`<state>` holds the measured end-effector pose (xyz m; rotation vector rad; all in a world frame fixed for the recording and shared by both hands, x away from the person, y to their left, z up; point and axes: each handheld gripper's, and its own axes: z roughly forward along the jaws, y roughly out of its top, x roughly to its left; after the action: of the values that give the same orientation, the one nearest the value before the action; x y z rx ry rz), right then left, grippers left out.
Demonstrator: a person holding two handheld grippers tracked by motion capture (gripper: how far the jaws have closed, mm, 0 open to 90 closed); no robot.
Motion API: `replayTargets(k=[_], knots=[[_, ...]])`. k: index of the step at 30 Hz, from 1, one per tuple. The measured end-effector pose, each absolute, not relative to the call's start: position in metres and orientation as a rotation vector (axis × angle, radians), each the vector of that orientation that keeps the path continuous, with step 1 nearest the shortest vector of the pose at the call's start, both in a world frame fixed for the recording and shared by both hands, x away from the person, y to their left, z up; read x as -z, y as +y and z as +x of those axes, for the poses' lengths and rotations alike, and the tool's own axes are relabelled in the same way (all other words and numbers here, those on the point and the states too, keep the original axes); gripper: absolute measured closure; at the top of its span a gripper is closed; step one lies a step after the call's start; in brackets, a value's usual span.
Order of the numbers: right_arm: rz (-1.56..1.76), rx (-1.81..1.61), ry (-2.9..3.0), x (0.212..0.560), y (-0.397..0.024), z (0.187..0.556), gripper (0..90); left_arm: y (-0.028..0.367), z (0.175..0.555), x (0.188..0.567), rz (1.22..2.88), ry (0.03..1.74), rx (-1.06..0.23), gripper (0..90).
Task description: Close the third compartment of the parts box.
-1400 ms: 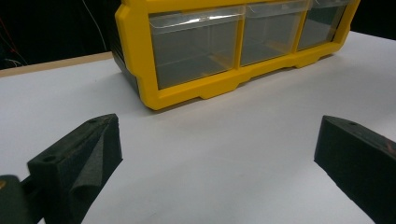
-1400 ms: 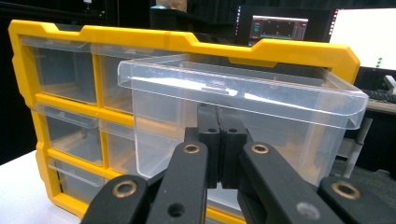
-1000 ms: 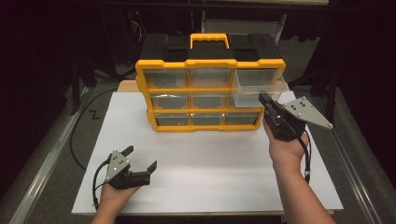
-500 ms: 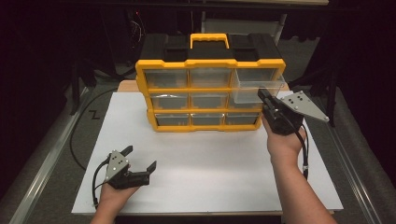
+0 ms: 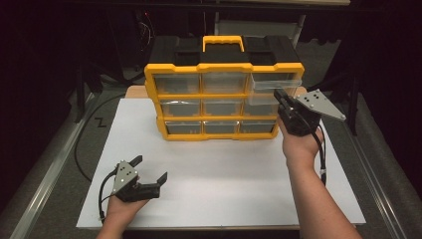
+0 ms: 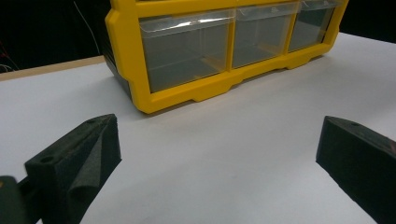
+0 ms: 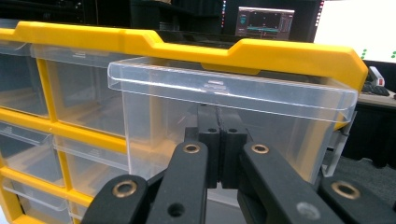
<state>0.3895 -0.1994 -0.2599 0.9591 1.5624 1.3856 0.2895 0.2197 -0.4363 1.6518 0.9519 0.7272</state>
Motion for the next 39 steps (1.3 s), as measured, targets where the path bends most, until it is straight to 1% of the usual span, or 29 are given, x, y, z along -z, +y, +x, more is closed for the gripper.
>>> replayTargets(k=[39], knots=[[1.001,-1.285,1.562,0.262,-0.190,0.431,90.0,0.220,0.291,0.437,1.648,0.944,-0.695,0.7]])
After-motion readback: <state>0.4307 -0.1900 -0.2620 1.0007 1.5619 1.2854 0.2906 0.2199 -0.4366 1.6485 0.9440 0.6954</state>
